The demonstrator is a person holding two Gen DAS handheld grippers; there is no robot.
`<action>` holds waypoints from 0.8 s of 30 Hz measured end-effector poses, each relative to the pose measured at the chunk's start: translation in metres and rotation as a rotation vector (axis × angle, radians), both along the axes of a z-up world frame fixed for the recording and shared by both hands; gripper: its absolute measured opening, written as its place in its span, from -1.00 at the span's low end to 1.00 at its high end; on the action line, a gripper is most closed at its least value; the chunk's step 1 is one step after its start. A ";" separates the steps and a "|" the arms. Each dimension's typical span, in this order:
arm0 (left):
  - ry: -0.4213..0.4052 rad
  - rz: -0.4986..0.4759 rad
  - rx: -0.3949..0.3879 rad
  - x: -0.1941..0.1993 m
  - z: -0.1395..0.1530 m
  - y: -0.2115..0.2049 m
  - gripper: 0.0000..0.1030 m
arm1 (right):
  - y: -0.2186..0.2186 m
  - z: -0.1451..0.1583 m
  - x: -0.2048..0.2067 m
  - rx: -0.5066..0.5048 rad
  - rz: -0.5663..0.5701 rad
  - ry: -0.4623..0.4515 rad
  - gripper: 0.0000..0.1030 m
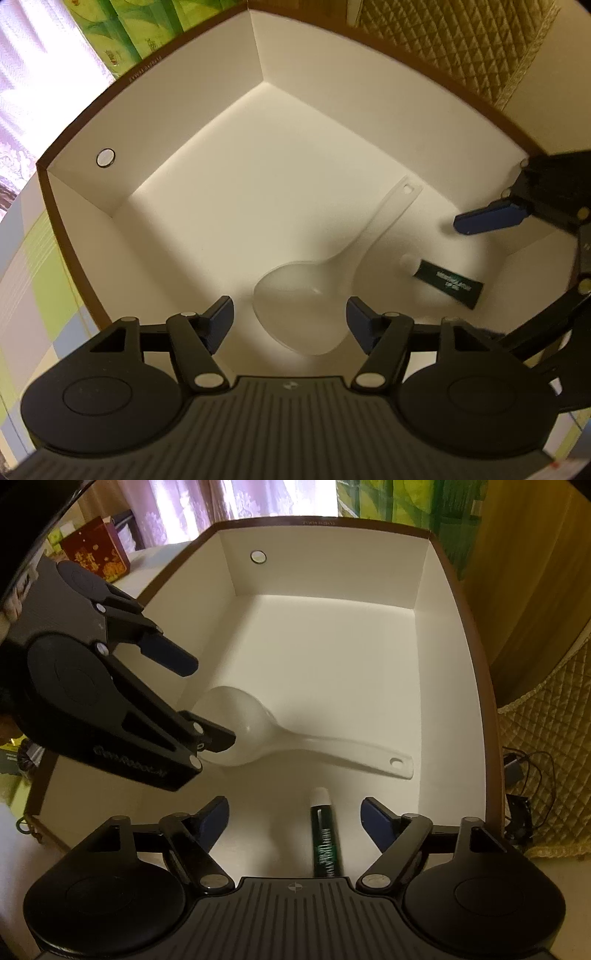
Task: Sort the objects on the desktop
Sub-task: 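Open the left gripper to drop the spoon while the right gripper releases the lip balm, then withdraw both tools from the box back toward the remaining table items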
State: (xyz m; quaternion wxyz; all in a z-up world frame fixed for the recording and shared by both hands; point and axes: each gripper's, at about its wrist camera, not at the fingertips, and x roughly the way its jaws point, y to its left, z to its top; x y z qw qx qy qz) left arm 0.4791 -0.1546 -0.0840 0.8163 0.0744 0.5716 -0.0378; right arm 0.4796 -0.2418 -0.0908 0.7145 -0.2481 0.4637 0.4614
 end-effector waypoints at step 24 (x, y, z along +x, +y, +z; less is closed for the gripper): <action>-0.206 0.141 -0.142 -0.077 0.076 0.045 0.62 | -0.025 0.048 -0.036 0.166 -0.120 -0.142 0.89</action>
